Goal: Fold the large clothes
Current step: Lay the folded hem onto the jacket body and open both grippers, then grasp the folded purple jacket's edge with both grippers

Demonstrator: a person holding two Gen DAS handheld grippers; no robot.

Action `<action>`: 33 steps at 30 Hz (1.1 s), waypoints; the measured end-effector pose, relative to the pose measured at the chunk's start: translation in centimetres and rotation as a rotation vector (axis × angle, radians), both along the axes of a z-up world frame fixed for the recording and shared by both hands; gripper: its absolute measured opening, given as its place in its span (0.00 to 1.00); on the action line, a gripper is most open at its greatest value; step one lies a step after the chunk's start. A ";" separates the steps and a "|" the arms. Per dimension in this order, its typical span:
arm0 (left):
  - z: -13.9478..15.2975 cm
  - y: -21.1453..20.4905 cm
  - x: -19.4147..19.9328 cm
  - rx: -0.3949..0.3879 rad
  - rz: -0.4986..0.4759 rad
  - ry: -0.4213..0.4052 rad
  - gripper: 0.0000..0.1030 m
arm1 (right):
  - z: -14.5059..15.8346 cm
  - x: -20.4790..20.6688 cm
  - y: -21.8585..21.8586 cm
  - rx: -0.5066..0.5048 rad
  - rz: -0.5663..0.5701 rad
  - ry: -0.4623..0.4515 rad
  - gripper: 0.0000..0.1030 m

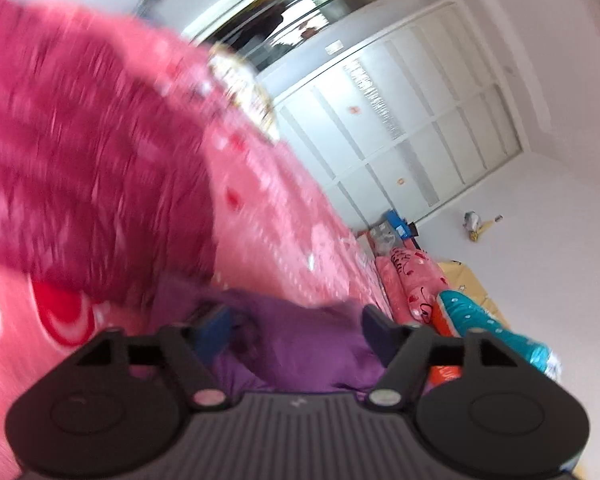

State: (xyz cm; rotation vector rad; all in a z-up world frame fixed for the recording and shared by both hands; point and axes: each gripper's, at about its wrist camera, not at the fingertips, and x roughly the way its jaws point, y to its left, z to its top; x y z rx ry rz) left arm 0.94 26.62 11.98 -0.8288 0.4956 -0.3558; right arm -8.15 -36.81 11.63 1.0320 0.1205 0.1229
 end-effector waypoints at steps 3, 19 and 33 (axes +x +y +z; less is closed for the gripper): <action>3.1 -0.3 -1.9 0.132 -0.019 -0.088 0.77 | 1.6 -1.0 0.7 -0.118 -0.027 0.002 1.00; -0.7 -17.2 -1.3 0.626 -0.514 -0.193 0.60 | 2.9 1.3 11.1 -0.694 0.282 0.133 1.00; -2.2 -19.2 6.0 0.750 -0.284 -0.199 0.53 | 1.0 6.9 12.2 -0.839 0.140 0.318 1.00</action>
